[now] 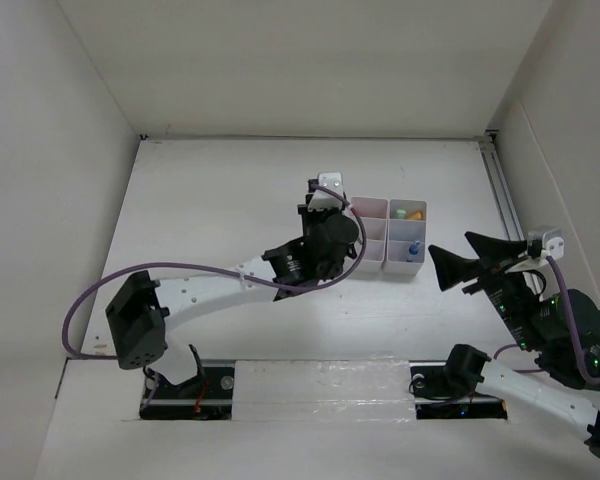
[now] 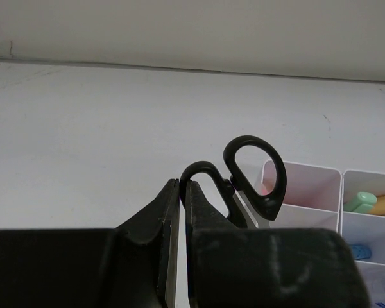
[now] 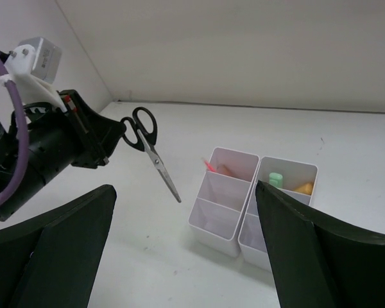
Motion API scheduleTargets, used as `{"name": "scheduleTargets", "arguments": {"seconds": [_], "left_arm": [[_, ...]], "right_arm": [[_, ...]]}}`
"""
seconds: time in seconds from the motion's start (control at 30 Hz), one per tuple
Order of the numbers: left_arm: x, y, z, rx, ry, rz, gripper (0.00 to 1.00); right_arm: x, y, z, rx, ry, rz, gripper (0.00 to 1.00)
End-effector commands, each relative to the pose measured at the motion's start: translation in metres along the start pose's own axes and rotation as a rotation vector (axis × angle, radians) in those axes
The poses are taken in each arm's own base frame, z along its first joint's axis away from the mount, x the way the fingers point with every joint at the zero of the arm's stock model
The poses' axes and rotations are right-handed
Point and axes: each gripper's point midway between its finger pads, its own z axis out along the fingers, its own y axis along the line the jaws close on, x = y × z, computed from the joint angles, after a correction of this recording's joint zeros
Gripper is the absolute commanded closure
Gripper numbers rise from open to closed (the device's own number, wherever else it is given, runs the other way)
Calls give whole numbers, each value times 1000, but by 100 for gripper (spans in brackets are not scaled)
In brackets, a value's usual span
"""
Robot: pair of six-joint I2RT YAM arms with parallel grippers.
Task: Sort the stationery into containers
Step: Place the stationery into the container
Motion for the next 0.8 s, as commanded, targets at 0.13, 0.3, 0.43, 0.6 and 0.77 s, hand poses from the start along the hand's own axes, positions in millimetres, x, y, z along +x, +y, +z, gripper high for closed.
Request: {"name": "scheduleTargets", "arguments": {"seconds": [0.13, 0.3, 0.43, 0.6, 0.77], "left_arm": [[-18, -32, 11, 20, -71, -75, 100], [-5, -46, 20, -1, -81, -57, 100], [0, -49, 25, -40, -91, -49, 100], [7, -50, 29, -68, -107, -44, 100], [21, -54, 33, -70, -96, -23, 100]], "right_arm": [[-21, 5, 1, -12, -55, 40, 5], [-23, 2, -3, -13, -63, 45, 5], [-21, 3, -4, -23, -54, 40, 5], [-24, 2, -7, -24, -60, 44, 5], [-26, -1, -12, -26, -70, 51, 5]]}}
